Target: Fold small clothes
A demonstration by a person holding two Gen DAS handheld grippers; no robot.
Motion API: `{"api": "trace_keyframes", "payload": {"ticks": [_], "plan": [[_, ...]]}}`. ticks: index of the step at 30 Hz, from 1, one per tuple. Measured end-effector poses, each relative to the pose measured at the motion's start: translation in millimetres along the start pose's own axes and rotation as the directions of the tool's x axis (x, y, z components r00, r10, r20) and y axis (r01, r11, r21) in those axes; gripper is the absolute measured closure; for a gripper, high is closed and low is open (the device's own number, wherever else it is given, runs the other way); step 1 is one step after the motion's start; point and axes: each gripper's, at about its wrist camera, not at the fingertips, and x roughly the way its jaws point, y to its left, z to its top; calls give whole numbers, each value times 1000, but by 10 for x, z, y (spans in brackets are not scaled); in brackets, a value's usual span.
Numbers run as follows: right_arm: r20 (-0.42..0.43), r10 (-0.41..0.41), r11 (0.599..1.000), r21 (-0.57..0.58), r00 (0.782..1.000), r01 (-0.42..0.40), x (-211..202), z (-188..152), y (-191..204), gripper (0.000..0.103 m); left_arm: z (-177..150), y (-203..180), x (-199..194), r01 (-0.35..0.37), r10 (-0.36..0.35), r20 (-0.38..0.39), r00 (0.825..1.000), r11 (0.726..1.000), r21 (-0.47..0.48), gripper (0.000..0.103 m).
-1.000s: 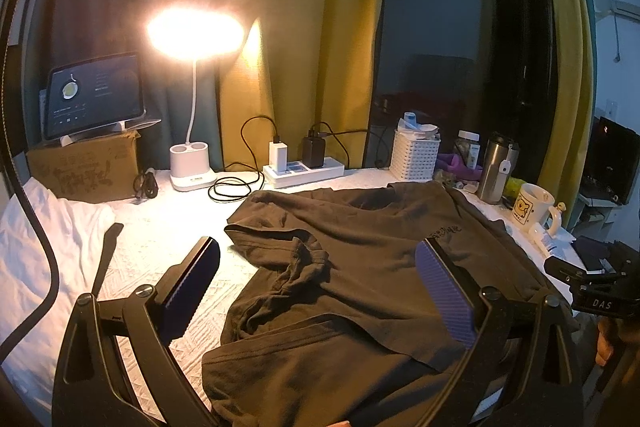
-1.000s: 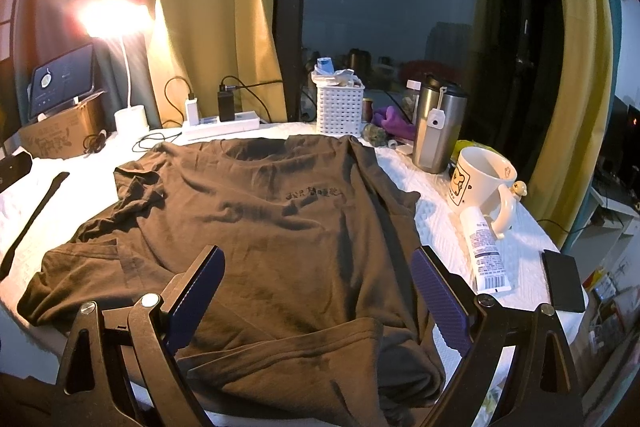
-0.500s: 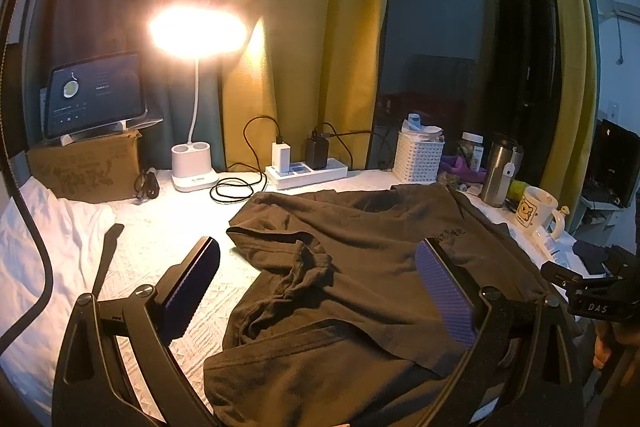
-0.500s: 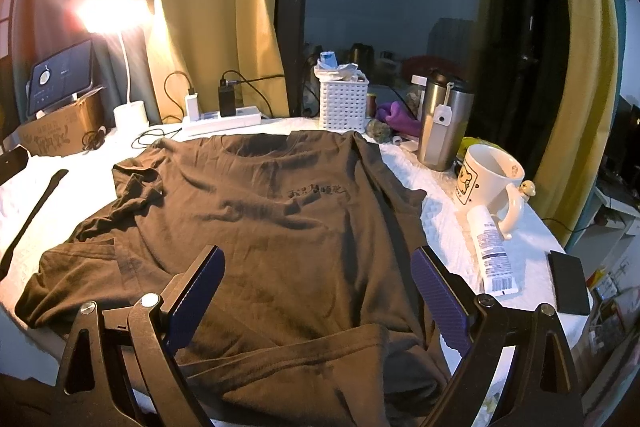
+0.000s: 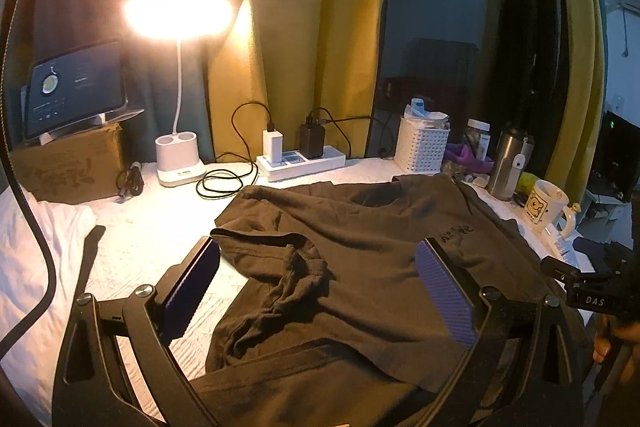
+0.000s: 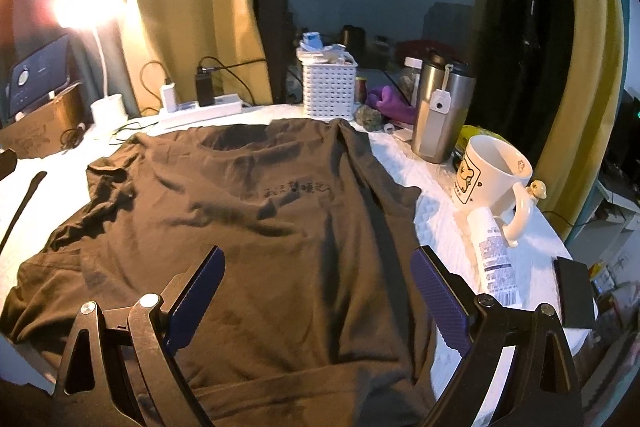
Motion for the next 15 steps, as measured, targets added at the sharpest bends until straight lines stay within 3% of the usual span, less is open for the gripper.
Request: {"api": "trace_keyframes", "payload": {"ticks": [15], "plan": [[-63,-24,1000,-7,998,23,756,445,-455,8,229,-131,680,-21,20,-85,996,1000,-11,5]]}}
